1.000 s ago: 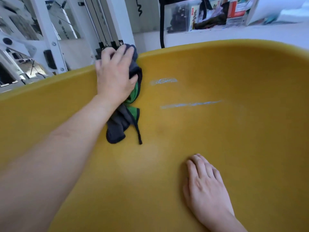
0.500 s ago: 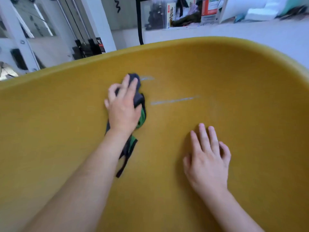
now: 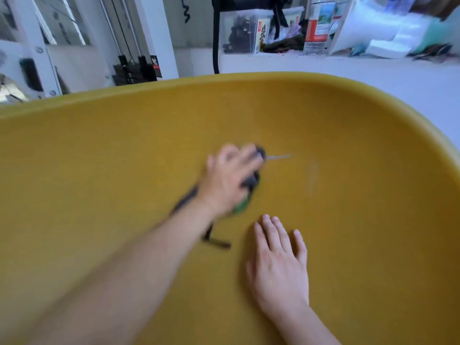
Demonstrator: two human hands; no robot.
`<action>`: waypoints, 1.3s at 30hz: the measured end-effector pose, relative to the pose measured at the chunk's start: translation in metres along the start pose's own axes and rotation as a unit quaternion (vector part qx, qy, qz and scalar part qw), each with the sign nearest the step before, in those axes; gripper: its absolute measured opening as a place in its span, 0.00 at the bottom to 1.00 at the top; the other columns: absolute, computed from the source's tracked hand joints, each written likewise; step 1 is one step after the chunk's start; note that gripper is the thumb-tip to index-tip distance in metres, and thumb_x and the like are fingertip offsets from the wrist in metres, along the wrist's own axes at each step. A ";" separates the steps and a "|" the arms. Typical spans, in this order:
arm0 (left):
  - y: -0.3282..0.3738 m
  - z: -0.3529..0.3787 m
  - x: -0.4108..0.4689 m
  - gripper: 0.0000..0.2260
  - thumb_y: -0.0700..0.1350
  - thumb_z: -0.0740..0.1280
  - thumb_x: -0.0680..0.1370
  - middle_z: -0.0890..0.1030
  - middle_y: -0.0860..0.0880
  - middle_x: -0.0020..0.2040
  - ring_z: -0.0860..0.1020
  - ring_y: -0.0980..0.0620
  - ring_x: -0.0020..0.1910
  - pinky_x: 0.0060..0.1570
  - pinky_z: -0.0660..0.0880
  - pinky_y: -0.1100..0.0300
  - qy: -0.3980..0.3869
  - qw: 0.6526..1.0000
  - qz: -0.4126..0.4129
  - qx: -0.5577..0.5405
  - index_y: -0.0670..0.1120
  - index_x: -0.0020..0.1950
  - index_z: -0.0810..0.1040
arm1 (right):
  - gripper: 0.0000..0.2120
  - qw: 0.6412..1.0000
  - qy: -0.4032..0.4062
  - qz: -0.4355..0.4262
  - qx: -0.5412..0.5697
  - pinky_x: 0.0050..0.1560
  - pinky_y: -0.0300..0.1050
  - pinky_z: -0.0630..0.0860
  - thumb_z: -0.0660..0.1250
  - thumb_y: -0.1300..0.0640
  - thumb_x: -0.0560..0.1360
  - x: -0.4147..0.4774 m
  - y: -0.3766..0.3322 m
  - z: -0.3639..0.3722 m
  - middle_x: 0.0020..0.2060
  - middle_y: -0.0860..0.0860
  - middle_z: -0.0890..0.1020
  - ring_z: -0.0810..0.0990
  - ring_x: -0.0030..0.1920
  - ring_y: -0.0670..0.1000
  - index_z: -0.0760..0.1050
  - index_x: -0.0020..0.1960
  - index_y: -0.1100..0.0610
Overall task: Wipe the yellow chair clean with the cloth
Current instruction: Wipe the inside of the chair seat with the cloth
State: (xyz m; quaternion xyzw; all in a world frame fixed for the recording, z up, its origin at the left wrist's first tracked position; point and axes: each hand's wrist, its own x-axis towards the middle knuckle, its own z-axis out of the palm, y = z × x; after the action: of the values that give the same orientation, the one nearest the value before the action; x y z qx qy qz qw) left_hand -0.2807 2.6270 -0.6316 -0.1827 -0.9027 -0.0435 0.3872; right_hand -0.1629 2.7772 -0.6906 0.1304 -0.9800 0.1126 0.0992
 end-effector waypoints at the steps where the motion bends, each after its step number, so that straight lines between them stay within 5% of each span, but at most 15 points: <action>1: 0.016 0.010 -0.025 0.28 0.47 0.65 0.64 0.74 0.51 0.69 0.69 0.47 0.58 0.46 0.74 0.48 -0.037 0.999 0.021 -0.025 0.53 0.66 0.74 | 0.27 1.000 -0.006 -0.008 0.009 0.63 0.52 0.65 0.57 0.52 0.66 0.001 0.001 -0.007 0.67 0.50 0.75 0.72 0.69 0.50 0.77 0.63 0.53; 5: -0.013 -0.015 -0.019 0.34 0.41 0.76 0.62 0.74 0.50 0.69 0.67 0.47 0.58 0.49 0.70 0.49 -0.054 0.996 0.075 0.014 0.51 0.68 0.74 | 0.19 0.997 0.065 -0.037 -0.034 0.55 0.51 0.68 0.62 0.51 0.67 0.026 0.040 -0.079 0.61 0.49 0.79 0.75 0.64 0.53 0.77 0.57 0.50; 9: -0.057 -0.032 0.046 0.20 0.46 0.66 0.72 0.76 0.40 0.60 0.71 0.36 0.51 0.53 0.66 0.53 0.215 0.942 -0.259 -0.008 0.47 0.64 0.79 | 0.25 0.969 0.216 0.020 -0.115 0.61 0.59 0.63 0.64 0.55 0.68 0.059 0.101 -0.165 0.67 0.54 0.73 0.67 0.71 0.58 0.72 0.65 0.53; 11: -0.019 -0.011 0.049 0.18 0.48 0.64 0.74 0.76 0.40 0.59 0.73 0.36 0.50 0.55 0.62 0.60 0.215 0.930 -0.288 -0.079 0.47 0.62 0.80 | 0.32 0.970 0.225 0.036 -0.083 0.60 0.62 0.67 0.65 0.60 0.69 0.069 0.114 -0.180 0.71 0.58 0.67 0.66 0.70 0.63 0.64 0.72 0.54; 15: 0.094 0.026 -0.020 0.22 0.49 0.65 0.73 0.73 0.46 0.66 0.70 0.45 0.54 0.60 0.70 0.52 0.014 0.975 -0.062 -0.215 0.49 0.67 0.76 | 0.28 0.966 0.241 0.035 -0.087 0.50 0.57 0.76 0.63 0.63 0.74 0.072 0.129 -0.172 0.69 0.60 0.70 0.76 0.57 0.66 0.62 0.74 0.62; 18: 0.063 0.012 -0.031 0.32 0.41 0.70 0.68 0.68 0.47 0.70 0.67 0.45 0.57 0.57 0.73 0.50 -0.054 0.976 0.150 -0.147 0.51 0.72 0.68 | 0.28 0.957 0.261 0.043 -0.115 0.47 0.56 0.75 0.62 0.64 0.74 0.072 0.129 -0.166 0.67 0.60 0.73 0.76 0.52 0.66 0.62 0.73 0.63; 19: 0.040 0.010 -0.016 0.34 0.39 0.73 0.66 0.69 0.45 0.68 0.68 0.44 0.56 0.54 0.75 0.47 -0.023 0.988 0.113 -0.098 0.52 0.71 0.68 | 0.28 0.957 0.261 0.045 -0.122 0.46 0.56 0.74 0.62 0.64 0.74 0.072 0.128 -0.166 0.66 0.60 0.73 0.76 0.51 0.66 0.62 0.73 0.63; 21: 0.004 0.009 0.022 0.30 0.41 0.73 0.68 0.71 0.41 0.61 0.67 0.45 0.50 0.53 0.73 0.43 0.094 0.985 -0.132 -0.060 0.52 0.69 0.72 | 0.30 0.956 0.261 0.049 -0.127 0.45 0.56 0.74 0.62 0.64 0.72 0.072 0.125 -0.166 0.65 0.60 0.73 0.76 0.51 0.65 0.62 0.74 0.63; 23: 0.021 0.017 0.053 0.24 0.48 0.66 0.72 0.72 0.39 0.56 0.68 0.44 0.50 0.57 0.71 0.43 0.201 0.902 -0.361 -0.126 0.49 0.68 0.74 | 0.31 0.956 0.261 0.058 -0.121 0.45 0.56 0.74 0.62 0.64 0.71 0.071 0.126 -0.166 0.66 0.60 0.73 0.76 0.51 0.66 0.62 0.74 0.62; 24: 0.049 0.023 0.060 0.26 0.50 0.63 0.71 0.72 0.39 0.56 0.70 0.41 0.51 0.58 0.71 0.43 0.210 0.881 -0.387 -0.174 0.48 0.69 0.74 | 0.31 0.957 0.262 0.061 -0.113 0.45 0.56 0.74 0.62 0.63 0.71 0.070 0.126 -0.166 0.66 0.60 0.73 0.76 0.51 0.66 0.62 0.74 0.62; 28: 0.185 0.018 0.018 0.27 0.50 0.64 0.71 0.73 0.41 0.57 0.72 0.40 0.51 0.54 0.73 0.48 0.048 0.952 -0.098 -0.286 0.47 0.70 0.72 | 0.32 0.957 0.266 0.059 -0.096 0.43 0.55 0.76 0.52 0.57 0.69 0.071 0.127 -0.168 0.66 0.60 0.74 0.77 0.51 0.65 0.64 0.73 0.62; 31: 0.161 0.008 0.006 0.25 0.46 0.65 0.71 0.73 0.42 0.56 0.70 0.42 0.49 0.49 0.75 0.49 0.019 0.974 0.098 -0.205 0.51 0.69 0.73 | 0.31 0.964 0.247 0.062 -0.074 0.44 0.56 0.75 0.54 0.61 0.70 0.069 0.127 -0.175 0.69 0.58 0.72 0.77 0.54 0.65 0.63 0.74 0.61; 34: 0.062 0.011 0.052 0.26 0.42 0.69 0.70 0.72 0.42 0.55 0.70 0.41 0.50 0.52 0.73 0.48 0.101 0.984 -0.120 -0.085 0.55 0.68 0.74 | 0.33 0.977 0.201 0.069 -0.032 0.51 0.55 0.74 0.58 0.63 0.73 0.065 0.127 -0.180 0.74 0.51 0.65 0.72 0.63 0.61 0.57 0.77 0.53; 37: 0.044 0.009 0.086 0.23 0.44 0.69 0.73 0.71 0.41 0.56 0.72 0.40 0.52 0.55 0.72 0.48 0.192 0.876 -0.409 -0.167 0.51 0.68 0.73 | 0.35 0.981 0.184 0.035 0.042 0.60 0.52 0.73 0.62 0.62 0.72 0.064 0.141 -0.192 0.74 0.44 0.65 0.70 0.69 0.55 0.59 0.76 0.45; 39: 0.107 0.014 0.090 0.23 0.45 0.70 0.71 0.71 0.41 0.56 0.73 0.39 0.52 0.55 0.73 0.45 0.202 0.838 -0.445 -0.243 0.46 0.67 0.72 | 0.34 0.980 0.174 0.022 0.099 0.67 0.46 0.67 0.62 0.63 0.72 0.064 0.147 -0.197 0.73 0.42 0.66 0.68 0.71 0.50 0.62 0.75 0.43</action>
State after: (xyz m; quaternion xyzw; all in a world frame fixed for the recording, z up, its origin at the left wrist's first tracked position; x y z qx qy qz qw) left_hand -0.3085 2.7563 -0.5836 0.1629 -0.7492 -0.4647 0.4429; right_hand -0.2321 2.9494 -0.5166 0.0962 -0.9345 0.2324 0.2519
